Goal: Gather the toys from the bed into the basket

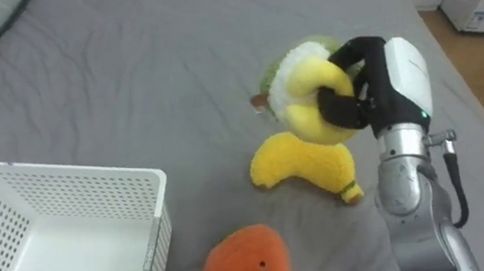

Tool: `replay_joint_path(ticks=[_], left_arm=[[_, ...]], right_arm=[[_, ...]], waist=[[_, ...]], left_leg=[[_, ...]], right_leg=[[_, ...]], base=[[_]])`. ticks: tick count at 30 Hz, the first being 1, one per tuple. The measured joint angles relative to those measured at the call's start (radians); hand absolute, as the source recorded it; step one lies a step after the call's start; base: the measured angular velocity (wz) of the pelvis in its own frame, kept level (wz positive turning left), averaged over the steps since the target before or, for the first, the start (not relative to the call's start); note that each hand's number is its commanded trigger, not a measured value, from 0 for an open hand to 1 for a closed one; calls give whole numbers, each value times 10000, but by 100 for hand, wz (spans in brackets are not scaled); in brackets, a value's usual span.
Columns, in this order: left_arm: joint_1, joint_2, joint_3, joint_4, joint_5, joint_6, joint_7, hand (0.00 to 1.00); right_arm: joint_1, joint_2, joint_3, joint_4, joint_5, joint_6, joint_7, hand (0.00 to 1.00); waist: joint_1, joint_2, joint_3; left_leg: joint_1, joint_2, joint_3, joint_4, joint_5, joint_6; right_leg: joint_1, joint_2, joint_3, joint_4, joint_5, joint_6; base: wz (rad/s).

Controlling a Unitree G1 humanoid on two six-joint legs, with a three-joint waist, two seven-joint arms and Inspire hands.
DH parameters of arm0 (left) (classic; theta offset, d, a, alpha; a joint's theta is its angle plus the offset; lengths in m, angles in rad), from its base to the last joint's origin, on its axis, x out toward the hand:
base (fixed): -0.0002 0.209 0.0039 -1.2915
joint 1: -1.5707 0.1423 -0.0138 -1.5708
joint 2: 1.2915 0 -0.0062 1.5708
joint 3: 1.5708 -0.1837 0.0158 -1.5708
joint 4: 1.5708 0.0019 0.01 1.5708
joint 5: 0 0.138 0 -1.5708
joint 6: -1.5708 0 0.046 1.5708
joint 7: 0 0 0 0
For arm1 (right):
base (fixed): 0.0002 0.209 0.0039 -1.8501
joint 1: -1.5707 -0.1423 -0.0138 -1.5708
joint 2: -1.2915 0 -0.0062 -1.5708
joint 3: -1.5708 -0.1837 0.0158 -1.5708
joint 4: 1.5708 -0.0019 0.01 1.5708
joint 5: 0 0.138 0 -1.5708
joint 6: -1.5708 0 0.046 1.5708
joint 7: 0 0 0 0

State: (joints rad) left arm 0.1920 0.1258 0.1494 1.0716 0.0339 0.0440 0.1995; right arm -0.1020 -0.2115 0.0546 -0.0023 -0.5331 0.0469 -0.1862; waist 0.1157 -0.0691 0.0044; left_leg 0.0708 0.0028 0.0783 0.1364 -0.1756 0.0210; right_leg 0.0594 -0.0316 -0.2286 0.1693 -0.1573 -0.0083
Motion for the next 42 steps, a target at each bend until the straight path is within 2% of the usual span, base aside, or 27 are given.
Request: replay_joint_path(ticks=[5,9,12,15,19,25,31,36,42], left_arm=[[-306,2,-171,84,-22,-39,31,0],[-414,7,-372,66,-20,-39,30,0],[-441,8,-429,40,-12,-52,29,0],[-483,3,-585,10,-11,-53,37,0],[-511,-21,-763,-122,16,-52,45,0],[-630,-4,-836,-144,-16,4,70,0],[-728,8,-964,-117,-10,4,163,0],[-830,0,-1173,-138,31,16,153,0],[-1219,0,-1227,-131,29,-8,142,0]], right_arm=[[-474,-53,896,-573,88,-1,292,100],[-652,-29,1575,-587,149,10,634,100],[-654,-1,2051,-587,41,74,986,100],[-750,105,2463,-586,-214,252,1293,100],[-1073,271,3055,-587,-299,436,1826,100],[-1261,585,3984,-698,-278,668,2385,100],[-1295,687,4428,-684,-247,771,2813,100],[-1295,826,4757,-582,-193,864,3159,100],[-1299,989,5254,-466,-23,863,3424,100]], waist=[[489,-29,-3],[632,-70,17],[880,-95,41],[1123,-168,93],[1432,-266,80],[1901,-282,69],[2094,-279,76],[2263,-393,78],[2545,-541,83]], left_leg=[[-151,-13,-155,15,3,4],[-261,-20,-340,123,2,4],[-260,-20,-405,140,2,4],[-277,-20,-433,135,-2,1],[-327,-61,-558,180,-1,2],[-353,-98,-638,189,2,10],[-518,-145,-818,266,6,18],[-619,-130,-852,269,7,18],[-687,-147,-832,248,13,23]], right_leg=[[-53,-18,-209,-8,0,0],[-49,-28,-293,-25,1,0],[-12,-41,-405,-14,1,0],[5,-57,-491,-7,1,0],[18,-63,-497,-24,1,0],[5,-95,-651,-19,1,2],[-49,-130,-820,-11,2,4],[-135,-130,-823,-24,2,4],[-233,-124,-824,-24,3,5]], base=[[9],[13],[7],[4],[5],[3],[7],[1],[0]])
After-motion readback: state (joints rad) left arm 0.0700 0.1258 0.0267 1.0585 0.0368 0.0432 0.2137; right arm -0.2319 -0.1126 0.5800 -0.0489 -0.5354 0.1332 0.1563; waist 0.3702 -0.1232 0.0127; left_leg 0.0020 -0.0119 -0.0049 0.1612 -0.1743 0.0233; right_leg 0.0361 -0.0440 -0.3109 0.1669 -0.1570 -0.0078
